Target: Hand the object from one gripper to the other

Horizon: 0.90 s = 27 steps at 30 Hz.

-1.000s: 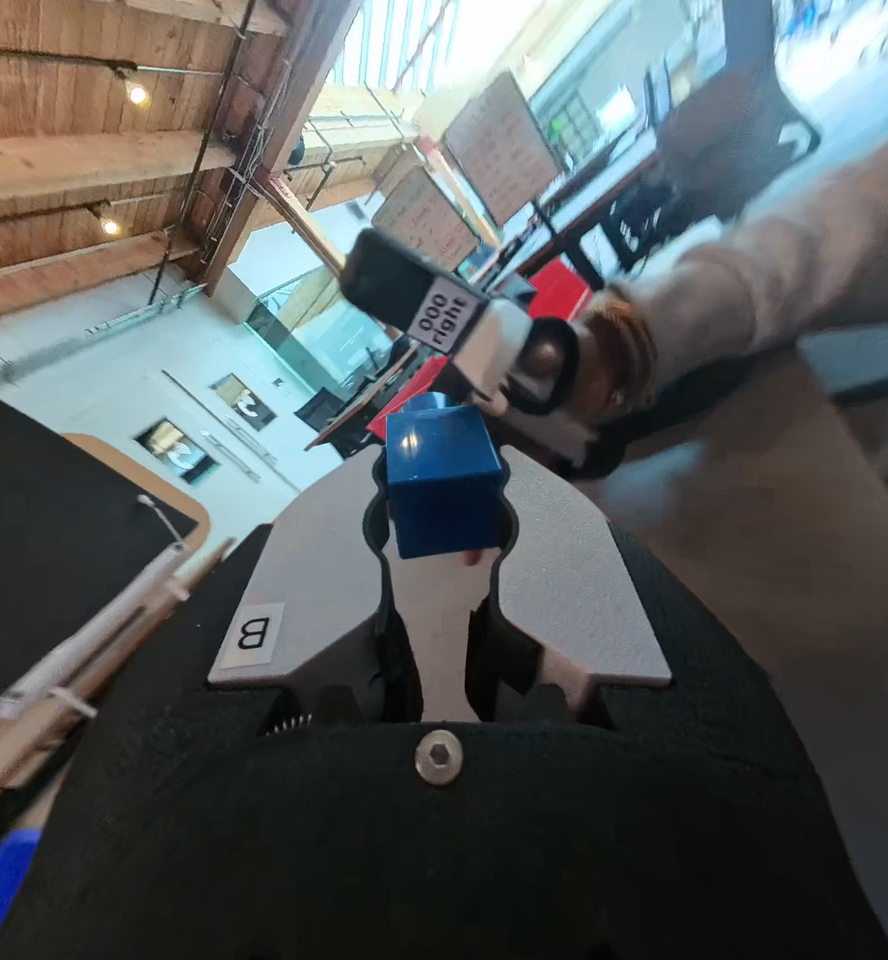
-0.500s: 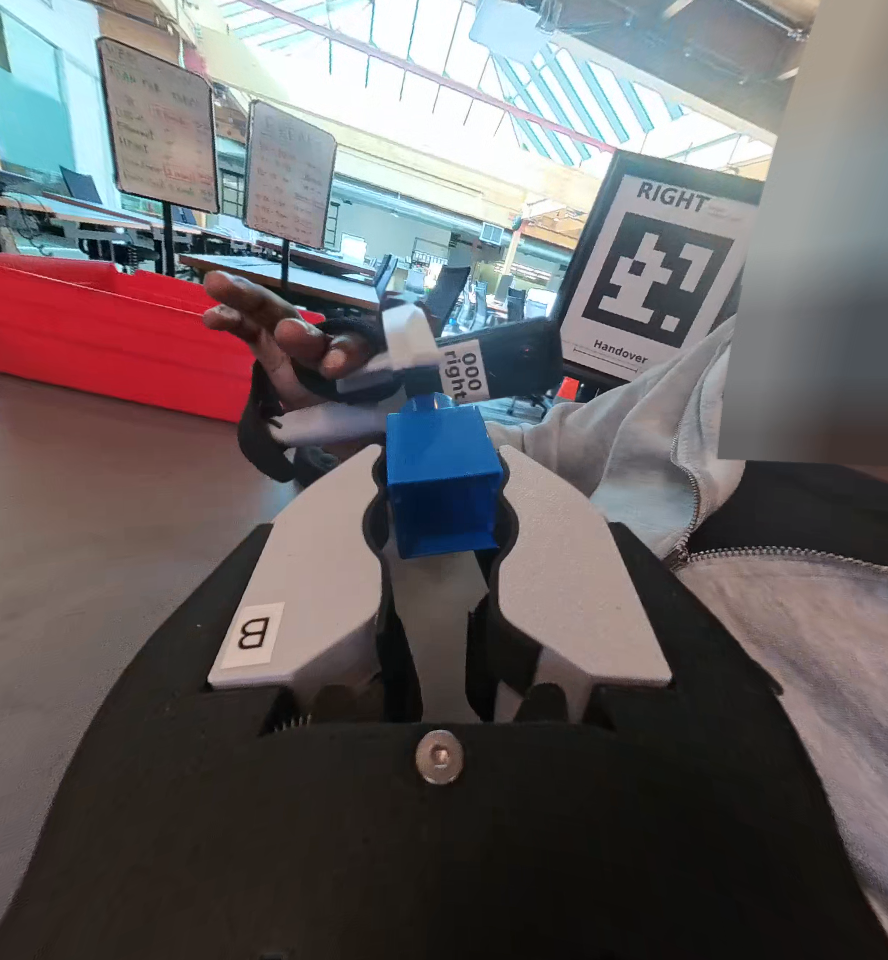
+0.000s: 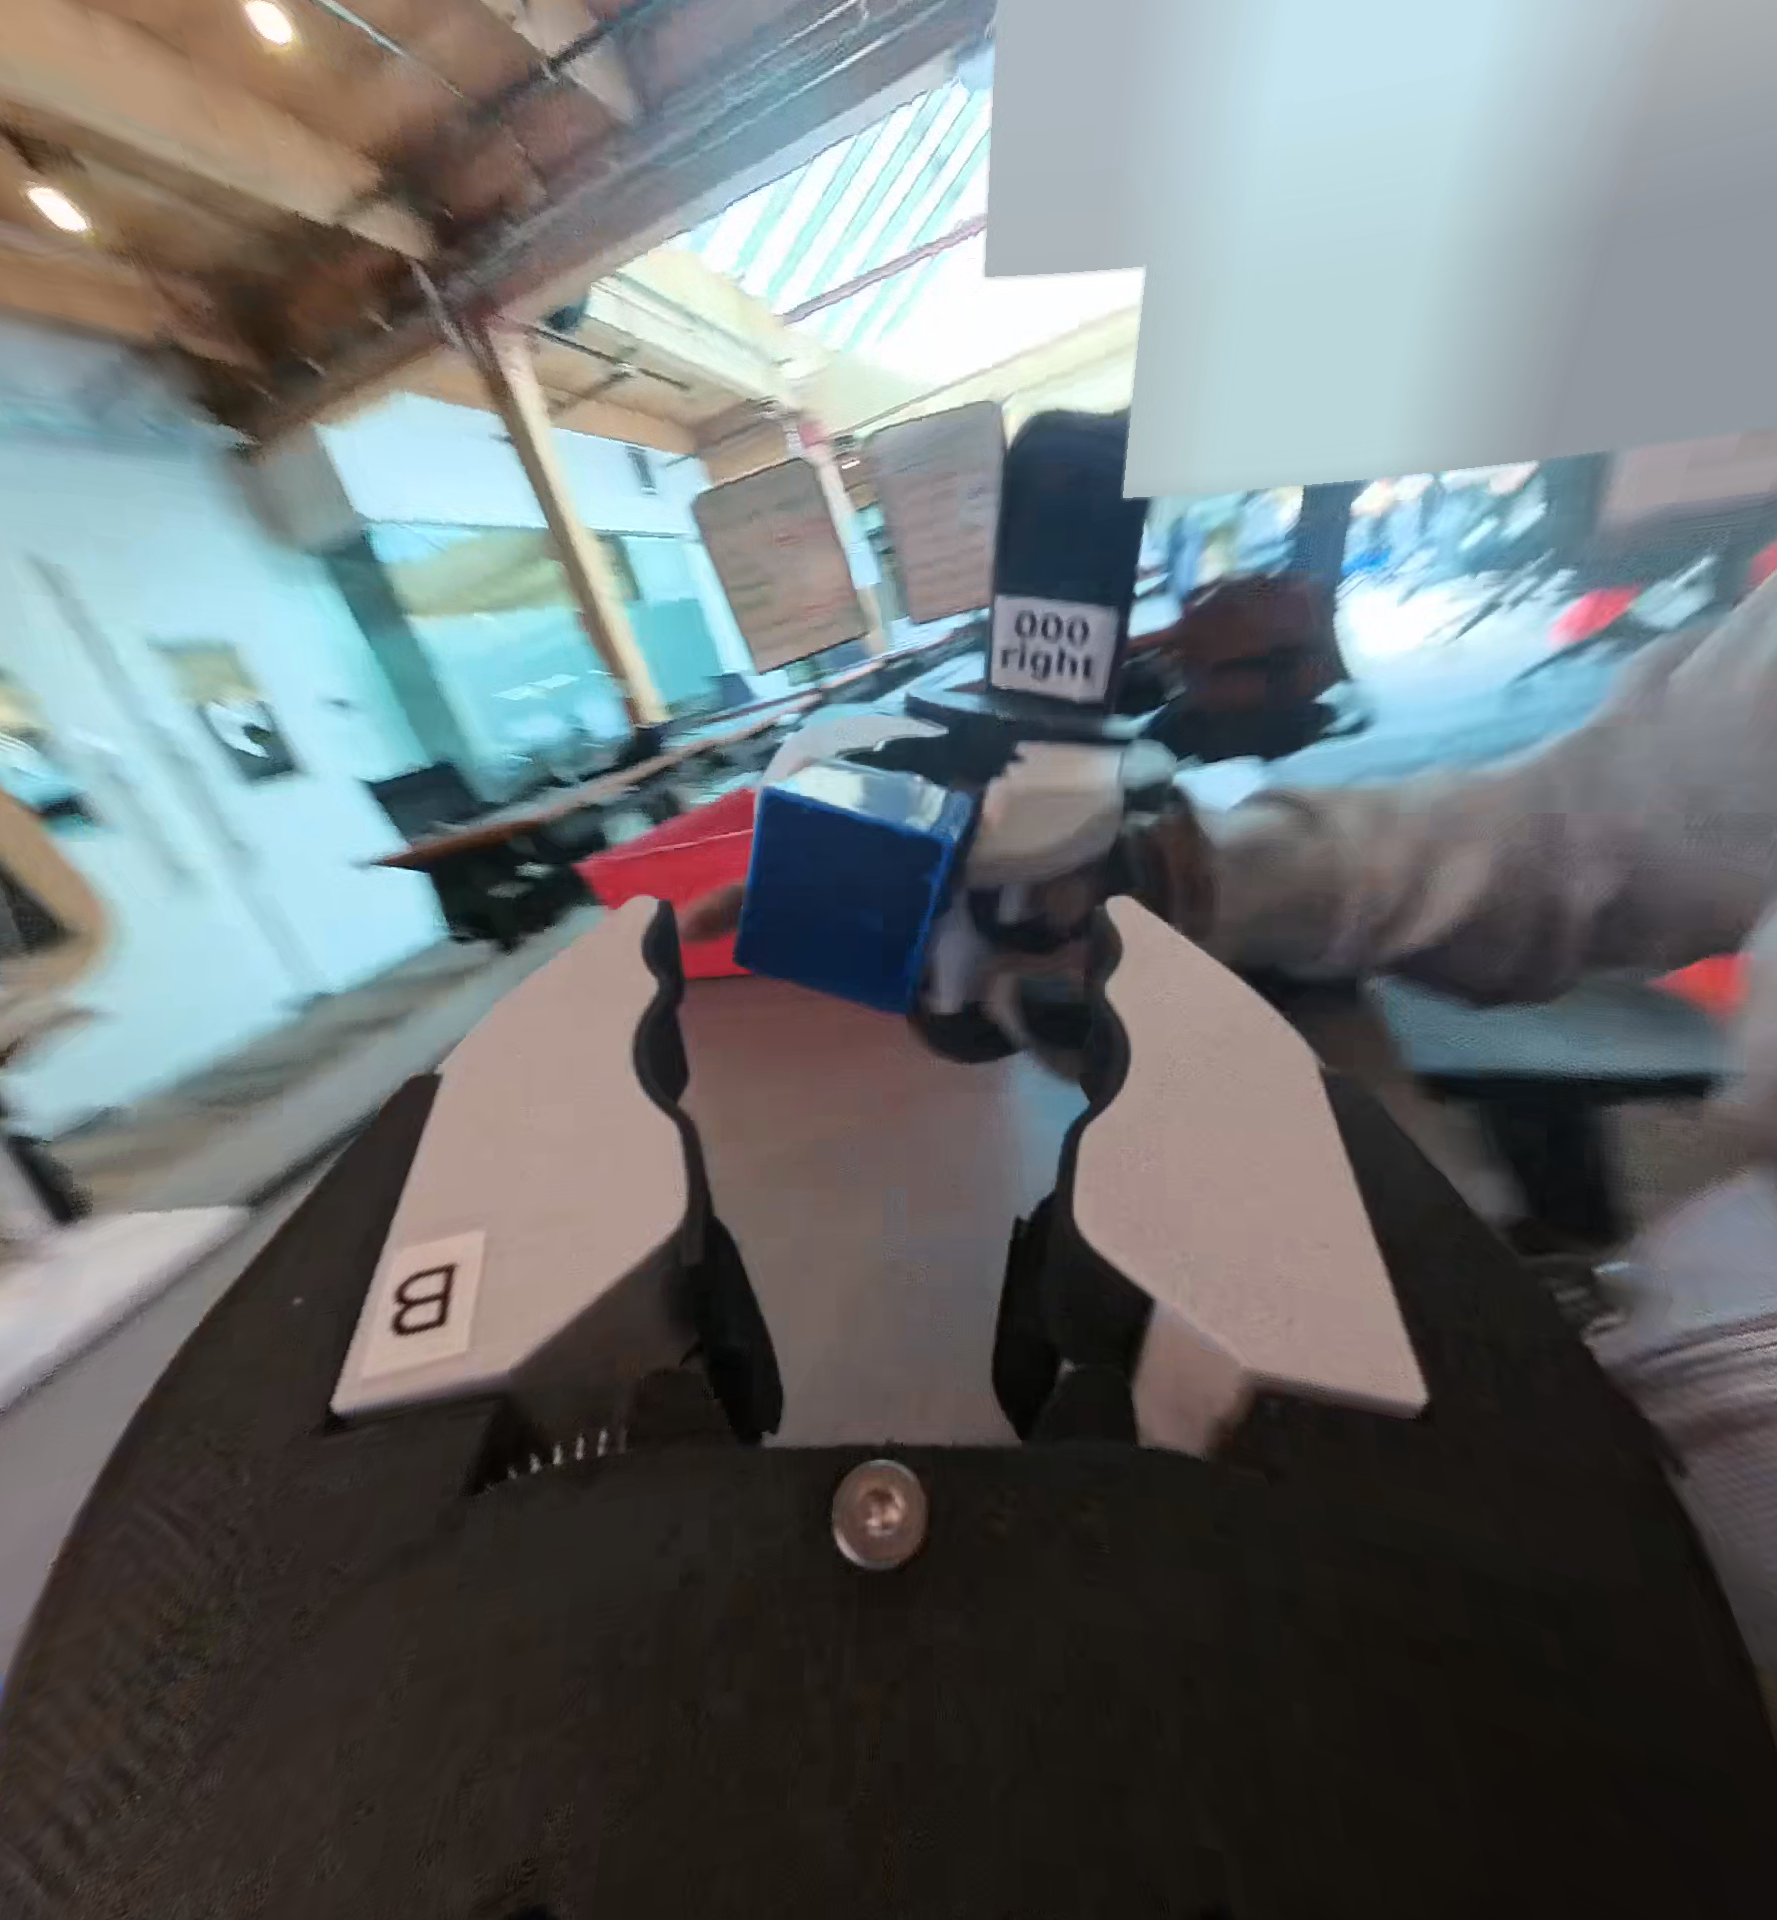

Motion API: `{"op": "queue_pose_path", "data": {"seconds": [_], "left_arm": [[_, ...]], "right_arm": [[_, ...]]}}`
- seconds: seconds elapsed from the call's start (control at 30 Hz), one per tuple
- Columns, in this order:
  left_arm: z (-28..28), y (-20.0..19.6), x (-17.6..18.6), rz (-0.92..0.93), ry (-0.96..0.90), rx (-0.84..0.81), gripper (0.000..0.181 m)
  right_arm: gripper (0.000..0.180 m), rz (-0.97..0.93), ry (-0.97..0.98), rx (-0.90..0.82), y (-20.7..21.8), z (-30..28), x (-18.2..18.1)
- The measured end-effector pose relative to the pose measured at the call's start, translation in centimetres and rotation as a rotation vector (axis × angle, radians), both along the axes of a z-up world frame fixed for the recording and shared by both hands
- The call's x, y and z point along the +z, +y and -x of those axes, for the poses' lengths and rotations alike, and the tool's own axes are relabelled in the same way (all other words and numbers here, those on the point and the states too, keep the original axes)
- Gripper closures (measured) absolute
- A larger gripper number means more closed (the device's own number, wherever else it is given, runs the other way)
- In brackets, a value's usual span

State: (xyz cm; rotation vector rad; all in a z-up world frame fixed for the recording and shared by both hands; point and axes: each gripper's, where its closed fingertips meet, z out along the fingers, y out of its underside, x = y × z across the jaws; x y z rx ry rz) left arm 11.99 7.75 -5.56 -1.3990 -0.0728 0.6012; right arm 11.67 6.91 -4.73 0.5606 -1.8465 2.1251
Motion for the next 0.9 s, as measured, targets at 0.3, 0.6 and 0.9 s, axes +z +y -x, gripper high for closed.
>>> {"op": "queue_pose_path", "data": {"seconds": [0.3, 0.6, 0.9], "left_arm": [[2.4, 0.1, -2.6, 0.474, 0.518, 0.427, 0.107], [0.5, 1.0, -1.9, 0.363, 0.493, 0.274, 0.125], [0.3, 0.3, -0.9, 0.221, 0.308, 0.196, 0.141]], "right_arm": [[0.145, -0.289, -1.004, 0.43, 0.4, 0.4, -1.4], [0.145, -0.422, -1.052, 0.409, 0.2, 0.2, -3.4], [0.125, -0.277, -0.778, 0.34, -0.4, -0.1, -2.4]]}}
